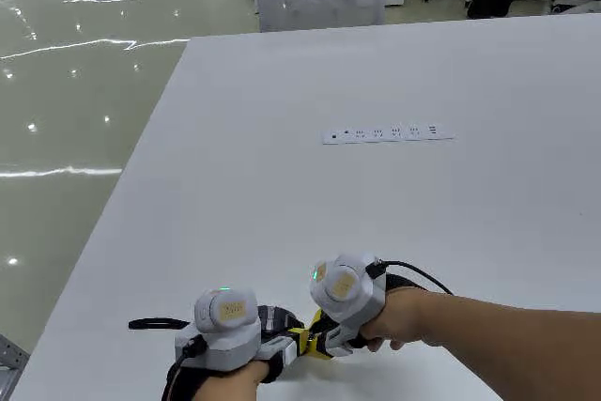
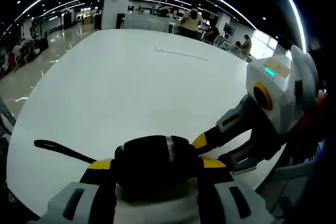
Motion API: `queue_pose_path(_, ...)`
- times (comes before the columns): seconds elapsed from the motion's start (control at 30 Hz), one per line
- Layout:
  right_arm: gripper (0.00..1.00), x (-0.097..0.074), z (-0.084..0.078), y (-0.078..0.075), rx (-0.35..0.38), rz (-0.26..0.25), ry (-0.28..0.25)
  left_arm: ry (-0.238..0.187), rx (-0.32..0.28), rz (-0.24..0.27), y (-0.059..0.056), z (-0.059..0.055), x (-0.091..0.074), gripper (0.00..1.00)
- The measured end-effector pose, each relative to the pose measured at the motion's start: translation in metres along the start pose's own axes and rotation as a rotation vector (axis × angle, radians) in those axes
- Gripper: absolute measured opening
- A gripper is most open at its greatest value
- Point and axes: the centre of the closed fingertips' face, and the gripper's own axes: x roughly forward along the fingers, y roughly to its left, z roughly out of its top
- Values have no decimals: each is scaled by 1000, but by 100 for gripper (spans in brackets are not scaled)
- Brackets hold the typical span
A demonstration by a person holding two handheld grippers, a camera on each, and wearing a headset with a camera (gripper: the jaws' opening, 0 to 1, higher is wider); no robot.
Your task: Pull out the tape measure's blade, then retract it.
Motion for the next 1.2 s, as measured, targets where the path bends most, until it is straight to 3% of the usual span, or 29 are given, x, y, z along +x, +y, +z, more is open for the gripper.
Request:
queue_pose_path(0.1,17,-1,-1,-2,21,-22,-10,-4,48,2,-2,8,-4,59)
queue_pose_path(0.17,18,-2,-1,-3,30,-42,-22,-20,48,-45,-6,15,-7,61)
queue_pose_path(0.23,25,-4,-2,-3,40,-49,-38,-1,39,-54,0,16,-8,69)
queue_pose_path(0.3,35,-6,-3,-4,62,-53,-45,-6,48,-97,1,18,-9,77)
queue_pose_path(0.37,38,-9,-7,-3,66,-55,-39,-7,57,-133,2,18,-10,82)
queue_pose_path(0.4,38,-13,-10,0,70,-50,-36,-33,81,-171,1,21,-11,87)
queue_pose_path(0.47,40,-19,-18,4,92,-35,-31,-99,141,-190,3,29,-13,98)
queue_pose_path(0.5,42,-22,-20,3,98,-40,-39,-90,182,-190,6,27,-16,100)
queue_pose_path(0.57,48,-32,-24,1,112,-60,-59,-66,212,-246,2,22,-19,100)
queue_pose_path(0.6,49,-36,-26,2,117,-61,-66,-85,228,-266,0,24,-21,100)
queue_pose_path(0.67,51,-48,-30,5,122,-54,-84,-81,248,-290,1,22,-24,100)
queue_pose_path(0.73,55,-60,-36,5,123,-78,-100,-100,262,-330,-1,24,-29,100)
queue_pose_path(0.9,61,-94,-53,0,157,-144,-151,-124,273,-355,11,26,-39,100)
queue_pose_path(1.03,67,-123,-69,-3,193,-210,-191,-116,276,-360,26,22,-47,100)
queue_pose_path(1.13,69,-142,-86,-3,209,-243,-194,-108,281,-351,37,20,-50,100)
queue_pose_path(1.2,70,-149,-96,-3,228,-250,-193,-110,288,-359,39,17,-55,100)
